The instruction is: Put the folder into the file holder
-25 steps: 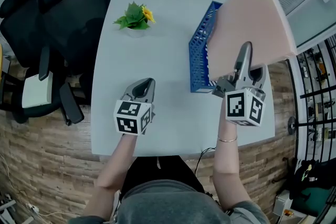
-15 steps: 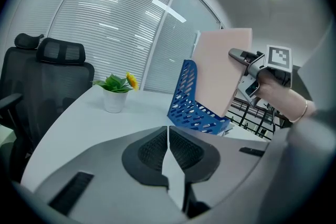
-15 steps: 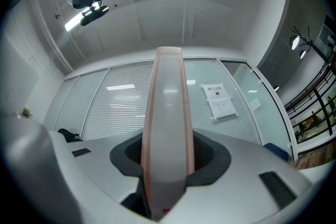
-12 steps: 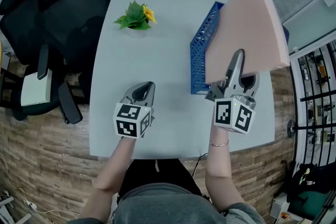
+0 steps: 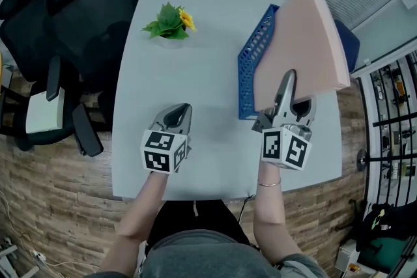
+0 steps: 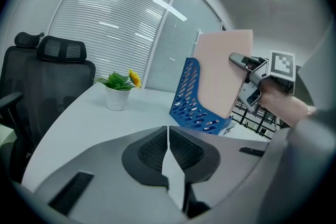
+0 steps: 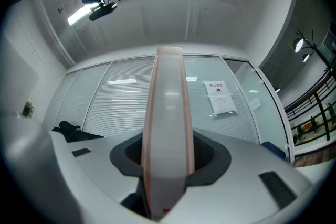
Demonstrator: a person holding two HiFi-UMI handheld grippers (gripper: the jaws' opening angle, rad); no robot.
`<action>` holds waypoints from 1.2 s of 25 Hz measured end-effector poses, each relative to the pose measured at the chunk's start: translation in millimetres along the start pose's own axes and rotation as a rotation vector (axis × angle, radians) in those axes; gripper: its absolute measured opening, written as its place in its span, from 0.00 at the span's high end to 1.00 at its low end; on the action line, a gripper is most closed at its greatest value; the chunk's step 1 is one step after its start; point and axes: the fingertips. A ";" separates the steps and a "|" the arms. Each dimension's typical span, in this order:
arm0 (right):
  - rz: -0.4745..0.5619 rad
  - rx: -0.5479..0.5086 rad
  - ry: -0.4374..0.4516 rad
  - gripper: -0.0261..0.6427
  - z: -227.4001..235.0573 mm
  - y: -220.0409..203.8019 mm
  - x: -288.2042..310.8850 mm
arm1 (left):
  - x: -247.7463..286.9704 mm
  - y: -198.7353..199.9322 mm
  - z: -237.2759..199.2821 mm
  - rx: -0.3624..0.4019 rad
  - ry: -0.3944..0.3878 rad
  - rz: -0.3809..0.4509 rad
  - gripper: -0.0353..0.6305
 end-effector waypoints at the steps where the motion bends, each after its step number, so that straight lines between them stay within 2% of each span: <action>1: -0.004 -0.007 0.000 0.71 0.0 -1.9 0.1 | 0.6 -0.3 -0.5 -0.001 -0.001 -0.001 0.90; 21: -0.181 -0.054 0.002 0.69 -13.5 -58.2 -11.2 | 7.3 1.7 1.1 -0.006 -0.026 0.000 0.90; 30: -0.292 -0.060 0.007 0.69 -15.1 -90.7 -23.9 | 8.0 1.3 4.1 -0.001 -0.034 -0.001 0.90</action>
Point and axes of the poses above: the fingertips, and each gripper's own axes: x forward along the fingers, z to its right, y out of its top, and after that the axes turned 7 degrees about -x, right-handed
